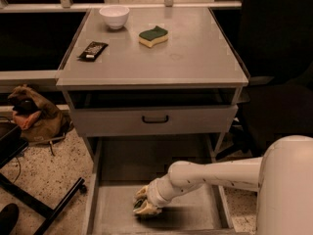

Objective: Pick green jalapeno chip bag from middle drawer and place on counter

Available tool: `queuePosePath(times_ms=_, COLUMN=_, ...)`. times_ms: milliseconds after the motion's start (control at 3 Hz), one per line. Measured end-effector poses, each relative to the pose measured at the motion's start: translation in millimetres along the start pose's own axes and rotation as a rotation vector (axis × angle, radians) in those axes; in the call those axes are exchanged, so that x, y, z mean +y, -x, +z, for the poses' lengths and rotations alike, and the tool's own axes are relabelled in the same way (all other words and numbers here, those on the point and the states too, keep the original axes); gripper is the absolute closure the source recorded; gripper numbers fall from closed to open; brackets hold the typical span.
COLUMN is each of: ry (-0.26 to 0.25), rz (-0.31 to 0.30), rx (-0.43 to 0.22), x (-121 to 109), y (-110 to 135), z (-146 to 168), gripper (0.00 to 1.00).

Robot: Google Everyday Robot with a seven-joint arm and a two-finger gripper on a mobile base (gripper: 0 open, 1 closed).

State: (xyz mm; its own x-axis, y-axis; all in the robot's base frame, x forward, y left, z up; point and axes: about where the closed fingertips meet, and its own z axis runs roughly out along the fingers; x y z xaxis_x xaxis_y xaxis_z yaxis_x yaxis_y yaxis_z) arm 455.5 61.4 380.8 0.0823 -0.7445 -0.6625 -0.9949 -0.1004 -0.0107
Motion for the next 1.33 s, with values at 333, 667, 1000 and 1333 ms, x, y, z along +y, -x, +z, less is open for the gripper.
queuePosePath(times_ms=333, ry=-0.012, rz=-0.028, rx=-0.008, x=-11.4, y=20.7, z=-32.4, gripper=0.88)
queuePosePath(times_ms=667, ry=-0.044, rz=-0.115, rx=-0.029, x=-34.4, y=74.6, z=-103.3, gripper=1.00)
queuePosePath(times_ms=1000, ry=-0.072, rz=-0.208, rx=-0.042, x=-53.1, y=129.4, z=-166.7, gripper=1.00)
queuePosePath(times_ms=1333, ry=-0.087, rz=-0.265, rx=-0.055, x=-61.0, y=162.3, z=-203.9, gripper=1.00)
